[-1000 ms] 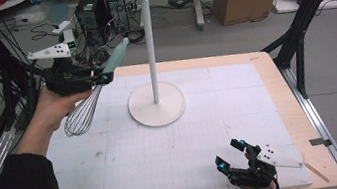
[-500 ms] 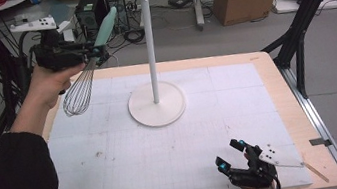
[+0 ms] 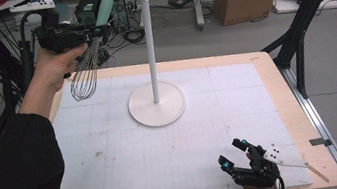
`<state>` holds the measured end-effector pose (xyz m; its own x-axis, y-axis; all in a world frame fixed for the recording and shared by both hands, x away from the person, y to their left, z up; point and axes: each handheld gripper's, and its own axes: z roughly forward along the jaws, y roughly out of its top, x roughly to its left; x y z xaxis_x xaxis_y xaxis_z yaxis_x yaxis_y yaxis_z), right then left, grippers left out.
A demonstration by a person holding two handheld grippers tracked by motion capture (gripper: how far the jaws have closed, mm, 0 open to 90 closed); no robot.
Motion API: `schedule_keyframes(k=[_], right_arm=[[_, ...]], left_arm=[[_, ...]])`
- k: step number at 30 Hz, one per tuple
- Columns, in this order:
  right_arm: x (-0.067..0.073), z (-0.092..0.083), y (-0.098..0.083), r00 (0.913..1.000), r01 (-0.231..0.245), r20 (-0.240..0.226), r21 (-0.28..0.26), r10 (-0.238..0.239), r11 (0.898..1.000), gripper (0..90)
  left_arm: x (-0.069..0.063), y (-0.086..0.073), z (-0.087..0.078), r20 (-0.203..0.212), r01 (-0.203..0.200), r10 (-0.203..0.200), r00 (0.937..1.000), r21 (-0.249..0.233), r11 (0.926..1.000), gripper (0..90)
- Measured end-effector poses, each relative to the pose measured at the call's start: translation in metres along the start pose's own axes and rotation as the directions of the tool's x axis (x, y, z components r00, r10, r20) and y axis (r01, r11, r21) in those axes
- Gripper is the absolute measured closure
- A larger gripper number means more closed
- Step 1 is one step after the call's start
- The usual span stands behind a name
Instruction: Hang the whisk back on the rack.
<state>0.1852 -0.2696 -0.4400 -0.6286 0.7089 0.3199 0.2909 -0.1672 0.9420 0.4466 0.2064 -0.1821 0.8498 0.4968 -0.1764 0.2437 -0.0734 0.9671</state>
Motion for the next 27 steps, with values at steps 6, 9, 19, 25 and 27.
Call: schedule_keyframes(k=[6,9,19,25,27], right_arm=[[-0.002,-0.002,0.0,0.9999,-0.012,0.004,-0.01,0.012,1.0,14.7],[-0.003,-0.002,0.0,0.9999,-0.012,0.005,-0.012,0.012,1.0,14.6],[-0.004,-0.002,0.0,0.9997,-0.022,0.014,-0.011,0.022,1.0,14.7],[-0.005,-0.002,0.0,0.9996,-0.024,0.016,-0.008,0.024,1.0,14.6],[-0.006,-0.003,0.0,0.9995,-0.024,0.019,-0.012,0.024,1.0,14.6]], left_arm=[[0.006,-0.001,0.003,-0.009,0.017,-0.017,0.9998,-0.007,0.9998,69.4],[0.007,-0.002,0.005,0.003,0.007,-0.007,1.0,-0.01,0.9999,69.4],[0.006,-0.004,0.016,0.021,-0.012,0.012,0.9997,0.002,0.9999,69.4],[0.006,-0.003,0.025,0.028,-0.014,0.014,0.9995,0.004,0.9999,69.4],[0.006,-0.002,0.027,0.037,-0.016,0.016,0.9992,0.004,0.9999,69.4]])
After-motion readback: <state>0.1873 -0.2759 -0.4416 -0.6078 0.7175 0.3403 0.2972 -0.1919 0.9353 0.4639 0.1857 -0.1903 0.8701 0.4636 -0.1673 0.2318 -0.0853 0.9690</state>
